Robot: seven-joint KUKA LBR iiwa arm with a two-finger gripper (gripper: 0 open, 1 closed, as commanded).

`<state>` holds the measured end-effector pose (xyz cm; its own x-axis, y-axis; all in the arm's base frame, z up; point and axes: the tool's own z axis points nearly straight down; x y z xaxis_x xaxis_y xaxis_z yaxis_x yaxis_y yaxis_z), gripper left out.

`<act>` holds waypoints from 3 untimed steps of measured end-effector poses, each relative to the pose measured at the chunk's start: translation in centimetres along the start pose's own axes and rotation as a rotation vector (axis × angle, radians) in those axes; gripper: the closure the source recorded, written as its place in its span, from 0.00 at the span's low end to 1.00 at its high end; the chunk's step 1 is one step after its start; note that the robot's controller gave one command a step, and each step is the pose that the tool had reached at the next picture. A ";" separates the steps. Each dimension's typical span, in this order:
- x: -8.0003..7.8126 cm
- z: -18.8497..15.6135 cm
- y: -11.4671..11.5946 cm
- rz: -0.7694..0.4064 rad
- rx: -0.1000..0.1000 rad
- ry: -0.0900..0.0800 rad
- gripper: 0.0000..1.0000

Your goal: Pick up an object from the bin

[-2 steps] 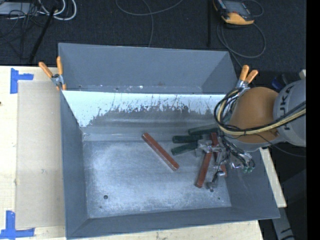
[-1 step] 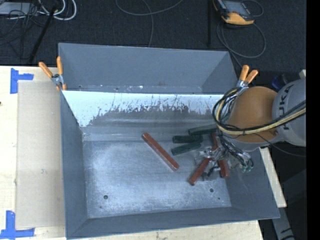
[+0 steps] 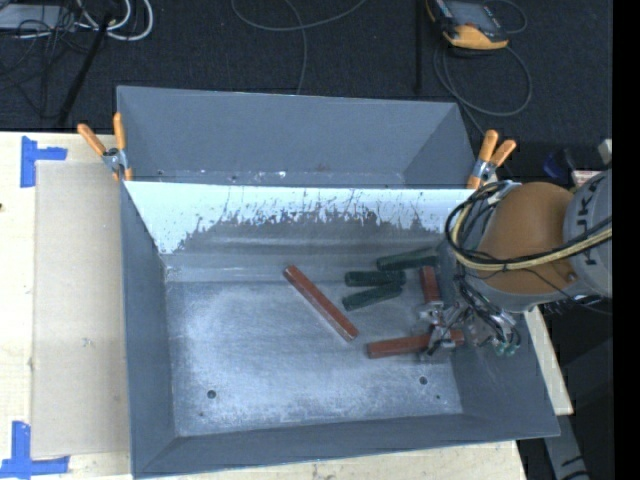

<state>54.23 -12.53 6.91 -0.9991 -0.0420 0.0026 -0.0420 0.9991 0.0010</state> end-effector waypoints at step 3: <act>4.1 0.0 2.8 0.011 0.000 0.000 1.00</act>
Offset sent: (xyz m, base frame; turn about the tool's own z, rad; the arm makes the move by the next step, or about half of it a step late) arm 0.0000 0.0000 0.0000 0.0000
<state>50.05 -9.91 6.92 -0.9995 -0.0314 0.0027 -0.0314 0.9995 0.0011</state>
